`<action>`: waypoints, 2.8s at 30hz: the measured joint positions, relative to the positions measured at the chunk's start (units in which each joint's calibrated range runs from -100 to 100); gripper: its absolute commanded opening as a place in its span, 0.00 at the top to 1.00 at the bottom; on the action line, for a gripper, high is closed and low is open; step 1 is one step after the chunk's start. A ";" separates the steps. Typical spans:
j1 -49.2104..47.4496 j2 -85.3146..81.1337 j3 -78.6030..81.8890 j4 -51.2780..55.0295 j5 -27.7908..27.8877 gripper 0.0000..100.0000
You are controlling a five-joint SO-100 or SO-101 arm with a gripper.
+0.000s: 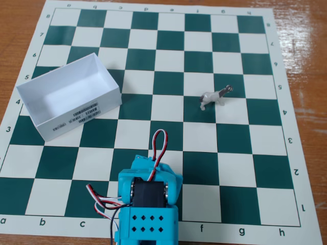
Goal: Grab the toy horse and put it in the box.
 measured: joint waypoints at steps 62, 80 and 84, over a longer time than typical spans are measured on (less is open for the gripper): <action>12.85 62.13 -65.37 -14.54 -3.90 0.98; 17.63 84.43 -78.42 -11.65 -7.13 0.84; 17.85 88.43 -82.14 -12.78 -7.13 0.84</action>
